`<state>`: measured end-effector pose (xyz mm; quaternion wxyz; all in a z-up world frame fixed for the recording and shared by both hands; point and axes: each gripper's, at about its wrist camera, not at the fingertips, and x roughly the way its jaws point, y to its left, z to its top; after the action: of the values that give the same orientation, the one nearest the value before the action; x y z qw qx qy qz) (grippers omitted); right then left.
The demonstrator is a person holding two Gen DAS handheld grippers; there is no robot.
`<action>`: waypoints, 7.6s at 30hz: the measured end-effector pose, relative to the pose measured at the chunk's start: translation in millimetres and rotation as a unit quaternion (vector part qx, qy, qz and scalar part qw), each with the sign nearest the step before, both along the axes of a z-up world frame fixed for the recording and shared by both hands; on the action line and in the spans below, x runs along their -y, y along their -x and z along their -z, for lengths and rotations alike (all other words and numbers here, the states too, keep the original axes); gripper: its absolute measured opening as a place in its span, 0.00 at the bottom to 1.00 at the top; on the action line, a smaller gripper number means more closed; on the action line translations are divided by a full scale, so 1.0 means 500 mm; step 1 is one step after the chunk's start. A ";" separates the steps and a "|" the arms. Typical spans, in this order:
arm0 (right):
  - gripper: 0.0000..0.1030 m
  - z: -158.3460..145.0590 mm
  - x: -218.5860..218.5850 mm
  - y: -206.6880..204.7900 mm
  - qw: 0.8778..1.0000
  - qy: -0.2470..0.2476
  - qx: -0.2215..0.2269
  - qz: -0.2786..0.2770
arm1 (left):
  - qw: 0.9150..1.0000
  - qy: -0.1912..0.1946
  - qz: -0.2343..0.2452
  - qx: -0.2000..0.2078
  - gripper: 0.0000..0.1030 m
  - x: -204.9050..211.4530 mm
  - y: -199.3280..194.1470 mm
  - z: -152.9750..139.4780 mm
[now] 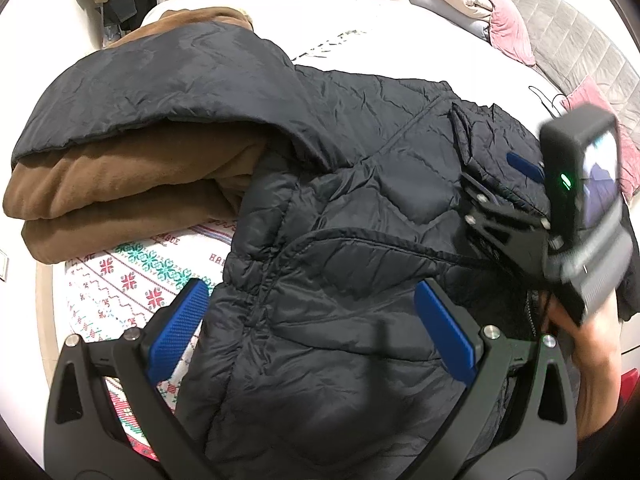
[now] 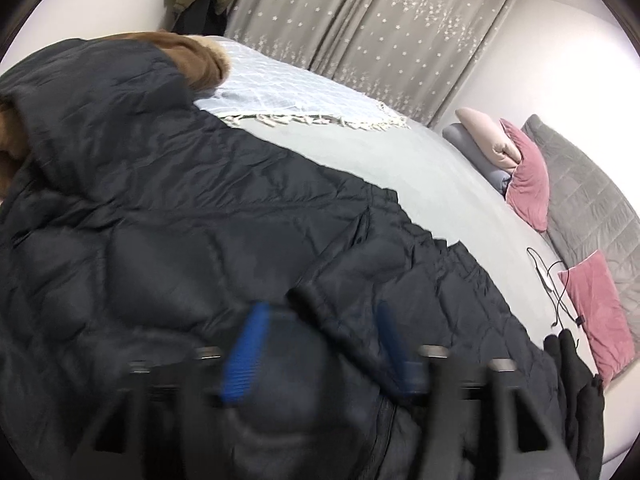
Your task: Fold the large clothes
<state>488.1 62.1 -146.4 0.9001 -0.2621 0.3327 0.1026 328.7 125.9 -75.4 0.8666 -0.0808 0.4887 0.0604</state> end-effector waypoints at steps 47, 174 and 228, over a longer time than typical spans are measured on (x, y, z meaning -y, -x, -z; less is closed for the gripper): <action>0.80 -0.112 0.170 0.252 0.964 -0.192 -0.178 0.054 | 0.982 0.120 -0.125 0.075 0.99 -0.290 0.068 -0.094; 0.80 -0.160 0.651 0.215 0.822 -0.453 -0.178 0.296 | 0.987 0.077 0.109 0.086 0.49 0.056 0.017 -0.193; 0.80 0.008 0.839 0.739 0.821 -0.413 -0.234 0.319 | 0.995 0.076 0.040 0.046 0.57 -0.273 0.496 -0.019</action>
<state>118.5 -357.4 -150.6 0.8019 0.2863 0.5244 -0.0040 80.7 262.6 -66.0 0.8812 -0.1298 0.4543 -0.0159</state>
